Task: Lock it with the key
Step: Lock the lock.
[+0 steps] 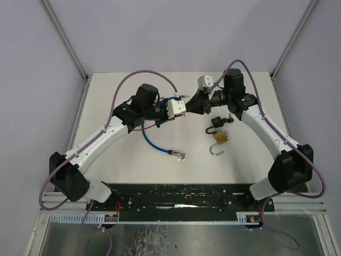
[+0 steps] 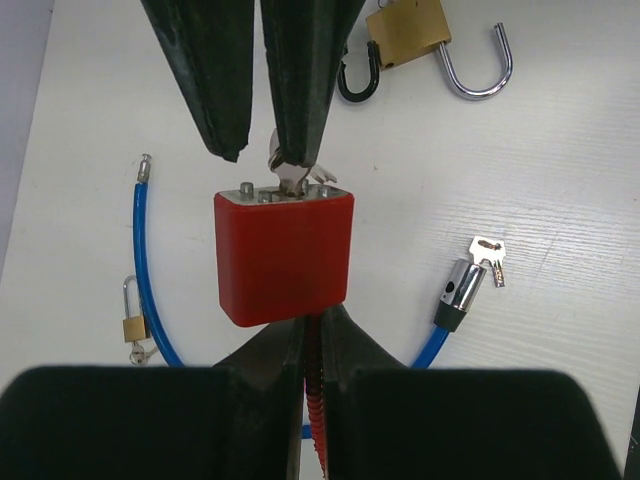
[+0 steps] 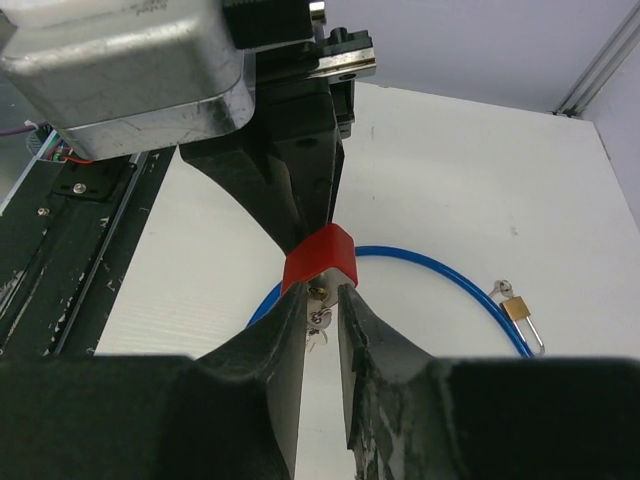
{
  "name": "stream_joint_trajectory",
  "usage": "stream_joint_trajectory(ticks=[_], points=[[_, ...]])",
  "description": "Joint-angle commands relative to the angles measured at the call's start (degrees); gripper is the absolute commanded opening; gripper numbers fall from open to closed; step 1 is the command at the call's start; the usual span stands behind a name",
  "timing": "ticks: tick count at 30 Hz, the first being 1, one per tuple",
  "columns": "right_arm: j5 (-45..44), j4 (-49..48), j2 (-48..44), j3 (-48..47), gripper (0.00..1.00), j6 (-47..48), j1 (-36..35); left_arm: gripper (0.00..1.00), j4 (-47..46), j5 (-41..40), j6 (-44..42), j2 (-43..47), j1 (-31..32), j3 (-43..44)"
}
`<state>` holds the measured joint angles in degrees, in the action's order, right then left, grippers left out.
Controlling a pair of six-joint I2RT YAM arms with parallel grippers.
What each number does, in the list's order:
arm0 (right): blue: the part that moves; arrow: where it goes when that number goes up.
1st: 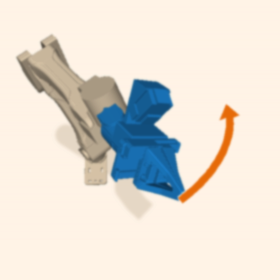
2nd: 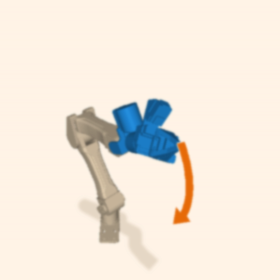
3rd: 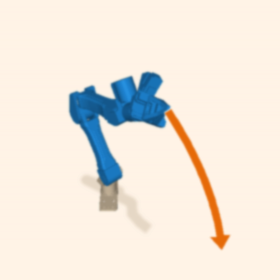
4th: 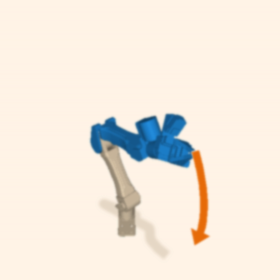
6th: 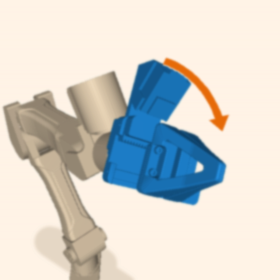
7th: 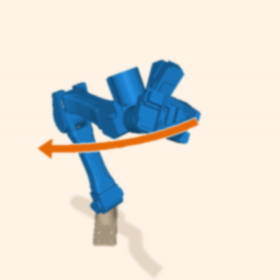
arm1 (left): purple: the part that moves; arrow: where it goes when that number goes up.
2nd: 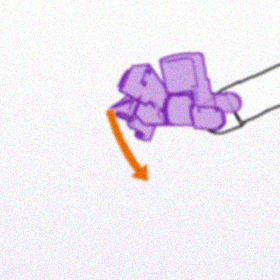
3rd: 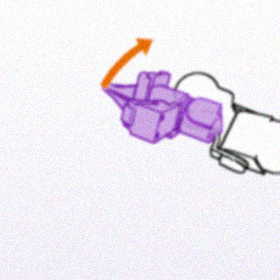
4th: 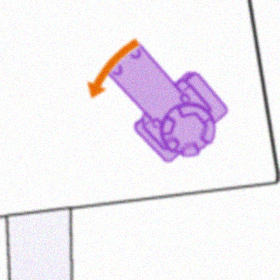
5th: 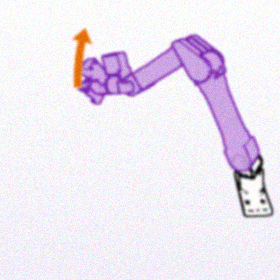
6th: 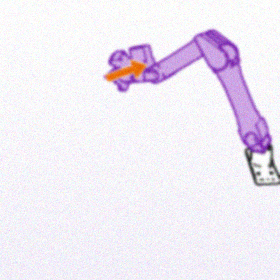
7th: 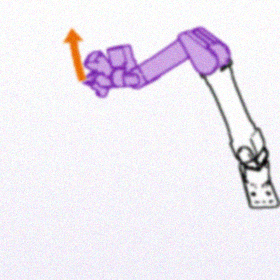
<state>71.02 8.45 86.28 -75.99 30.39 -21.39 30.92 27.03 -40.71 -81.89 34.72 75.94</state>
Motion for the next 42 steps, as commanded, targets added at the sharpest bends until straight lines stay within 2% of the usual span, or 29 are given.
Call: stream_joint_trajectory(ticks=[1,10,16,20,30,33,37,42], points=[[2.1,-1.0,-1.3,-0.3,0.27,-0.8,-0.5,0.00,-1.3,1.3,0.7,1.0,0.1,1.4],[0.9,4.7,-1.3,-0.5,0.28,6.3,-0.6,0.00,-1.3,1.5,1.4,1.5,0.2,1.3],[-0.1,5.2,-1.0,-0.4,0.27,7.7,-0.6,0.00,-1.8,2.1,1.8,1.7,0.1,1.3],[-0.7,4.2,-0.7,-0.5,0.23,6.9,-0.6,0.00,-2.0,2.2,1.9,1.7,0.1,1.3],[-0.5,3.0,-0.8,-0.4,0.06,3.5,-0.6,0.00,-3.7,0.3,2.0,2.4,0.2,0.1],[-0.9,2.0,-0.9,0.1,0.03,0.5,-0.6,0.00,-5.3,-1.8,1.9,2.7,0.3,-0.3],[-1.4,-3.8,-1.4,1.9,0.01,-9.6,-0.6,0.00,-9.9,-5.3,2.0,3.7,0.9,-2.0],[-4.1,-7.1,-1.8,3.1,0.02,-16.9,-0.6,0.00,-14.3,-9.1,0.6,4.6,2.6,-4.5]])
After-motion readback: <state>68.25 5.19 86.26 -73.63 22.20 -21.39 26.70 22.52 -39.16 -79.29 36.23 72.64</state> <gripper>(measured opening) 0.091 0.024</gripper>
